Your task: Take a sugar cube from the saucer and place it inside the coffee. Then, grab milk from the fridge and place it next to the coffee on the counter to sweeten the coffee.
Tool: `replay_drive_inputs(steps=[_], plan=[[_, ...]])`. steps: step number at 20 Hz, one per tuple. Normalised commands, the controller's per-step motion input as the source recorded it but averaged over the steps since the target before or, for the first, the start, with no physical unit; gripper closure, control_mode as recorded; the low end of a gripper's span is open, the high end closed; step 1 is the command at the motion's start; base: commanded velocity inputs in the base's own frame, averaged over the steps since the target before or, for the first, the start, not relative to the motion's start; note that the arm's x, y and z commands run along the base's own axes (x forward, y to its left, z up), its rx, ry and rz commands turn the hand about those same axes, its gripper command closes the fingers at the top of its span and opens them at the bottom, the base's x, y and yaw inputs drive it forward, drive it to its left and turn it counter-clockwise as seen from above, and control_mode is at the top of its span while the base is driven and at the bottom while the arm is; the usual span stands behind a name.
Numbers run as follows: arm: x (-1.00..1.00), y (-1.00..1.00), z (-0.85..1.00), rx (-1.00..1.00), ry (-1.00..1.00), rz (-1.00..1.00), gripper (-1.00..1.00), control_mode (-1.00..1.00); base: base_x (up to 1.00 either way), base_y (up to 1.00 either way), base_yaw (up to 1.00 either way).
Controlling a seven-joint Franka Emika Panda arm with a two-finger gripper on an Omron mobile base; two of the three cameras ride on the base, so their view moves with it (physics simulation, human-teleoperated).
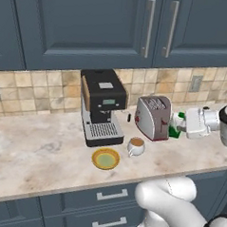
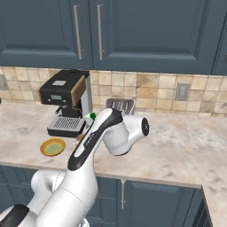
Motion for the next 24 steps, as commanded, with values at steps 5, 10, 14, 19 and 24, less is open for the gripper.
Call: replay_drive_inputs(steps=[5,10,14,19,24], plan=[[0.33,0.09,-0.41,0.0,0.0,0.08,1.0,-1.0,0.0,0.0,0.0],[0.37,0.07,-0.44,0.0,0.0,0.0,1.0,-1.0,0.0,0.0,0.0],[0.07,0.03,-0.48,-0.01,0.0,-0.02,1.0,-1.0,0.0,0.0,0.0],[0.12,0.12,-0.52,0.0,0.0,-0.05,1.0,-1.0,0.0,0.0,0.0],[0.18,0.15,-0.46,0.0,0.0,-0.05,1.0,-1.0,0.0,0.0,0.0]])
